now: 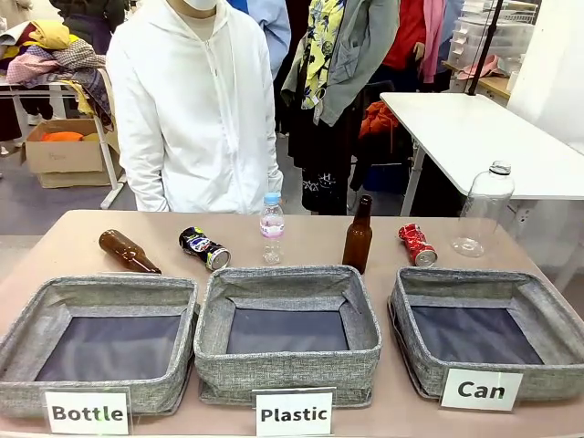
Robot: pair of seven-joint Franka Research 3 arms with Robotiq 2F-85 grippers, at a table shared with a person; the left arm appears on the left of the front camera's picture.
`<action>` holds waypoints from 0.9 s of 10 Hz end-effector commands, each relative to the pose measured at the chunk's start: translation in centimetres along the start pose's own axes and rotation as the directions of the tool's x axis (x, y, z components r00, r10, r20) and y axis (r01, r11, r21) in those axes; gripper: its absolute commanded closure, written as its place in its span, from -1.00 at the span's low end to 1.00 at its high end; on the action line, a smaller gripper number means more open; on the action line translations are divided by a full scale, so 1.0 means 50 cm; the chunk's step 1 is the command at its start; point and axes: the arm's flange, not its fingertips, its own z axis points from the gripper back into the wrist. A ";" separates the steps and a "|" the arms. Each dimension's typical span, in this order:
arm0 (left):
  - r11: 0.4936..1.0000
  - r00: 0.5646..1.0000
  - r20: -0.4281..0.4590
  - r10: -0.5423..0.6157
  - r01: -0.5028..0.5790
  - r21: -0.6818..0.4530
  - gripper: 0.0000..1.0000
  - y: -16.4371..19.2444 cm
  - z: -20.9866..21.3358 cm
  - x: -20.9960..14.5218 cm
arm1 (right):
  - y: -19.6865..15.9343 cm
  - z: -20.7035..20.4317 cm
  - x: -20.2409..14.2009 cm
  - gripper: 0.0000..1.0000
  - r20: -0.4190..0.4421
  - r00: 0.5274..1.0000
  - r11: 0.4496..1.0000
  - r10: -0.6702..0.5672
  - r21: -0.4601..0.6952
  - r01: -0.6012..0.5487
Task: Sort the can waste into the basket.
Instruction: Pick up the can waste from the table and place it in the right Fabric basket.
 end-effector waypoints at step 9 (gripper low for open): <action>0.784 0.866 -0.432 -0.253 0.445 0.433 -1.00 -0.264 -0.409 0.057 | 0.004 0.002 0.003 -1.00 0.010 1.000 1.000 0.009 0.016 -0.010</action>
